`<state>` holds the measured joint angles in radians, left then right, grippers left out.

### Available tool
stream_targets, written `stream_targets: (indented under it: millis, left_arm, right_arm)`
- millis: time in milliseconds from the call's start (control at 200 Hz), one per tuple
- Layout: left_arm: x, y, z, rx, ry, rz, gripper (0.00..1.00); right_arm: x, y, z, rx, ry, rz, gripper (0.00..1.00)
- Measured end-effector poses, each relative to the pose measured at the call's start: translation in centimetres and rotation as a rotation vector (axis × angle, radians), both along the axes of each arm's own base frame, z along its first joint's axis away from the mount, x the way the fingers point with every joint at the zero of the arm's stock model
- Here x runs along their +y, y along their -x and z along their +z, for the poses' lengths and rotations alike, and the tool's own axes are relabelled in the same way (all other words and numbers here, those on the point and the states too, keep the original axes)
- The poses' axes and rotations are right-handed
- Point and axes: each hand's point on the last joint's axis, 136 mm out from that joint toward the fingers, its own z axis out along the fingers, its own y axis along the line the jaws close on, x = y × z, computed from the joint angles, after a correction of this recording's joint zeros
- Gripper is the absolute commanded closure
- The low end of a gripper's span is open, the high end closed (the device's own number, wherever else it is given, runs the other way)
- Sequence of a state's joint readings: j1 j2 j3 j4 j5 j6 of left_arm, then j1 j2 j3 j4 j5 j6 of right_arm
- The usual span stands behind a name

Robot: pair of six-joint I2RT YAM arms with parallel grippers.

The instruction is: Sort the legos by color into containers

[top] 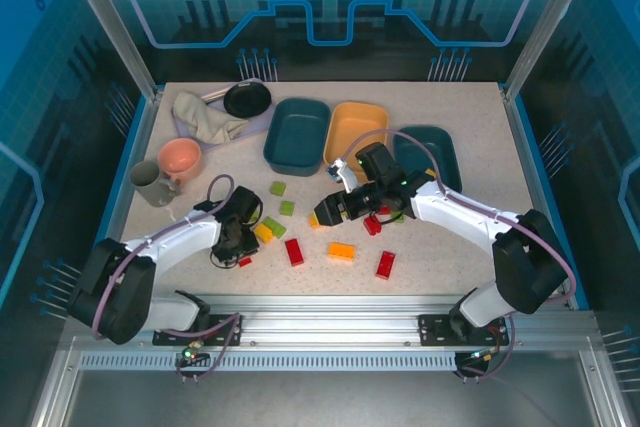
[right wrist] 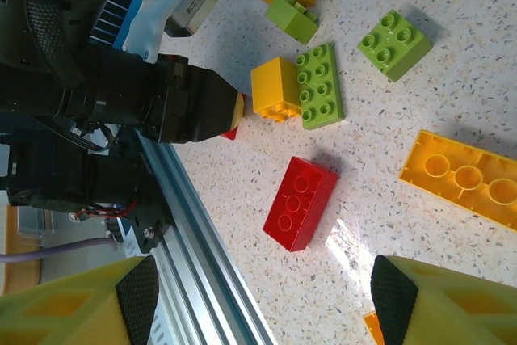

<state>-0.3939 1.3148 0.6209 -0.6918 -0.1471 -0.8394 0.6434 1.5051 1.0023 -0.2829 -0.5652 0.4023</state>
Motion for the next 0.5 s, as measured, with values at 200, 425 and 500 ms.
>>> stream_targets:
  millis: [200,425,500]
  left_arm:
    - [-1.0,-3.9,7.1,-0.146,0.022,-0.013,0.71]
    - [-5.3,-16.1,15.8,-0.335,0.109,-0.069,0.71]
    - [-7.0,-21.0,16.3,-0.354,0.129,-0.094,0.72]
  right_arm:
    - [-0.3,-1.1,2.3,-0.051,-0.039,-0.067,0.27]
    - [-4.1,-7.8,5.3,-0.170,-0.048,-0.351,0.25]
    - [-5.5,-10.0,6.2,-0.201,-0.021,-0.437,0.26]
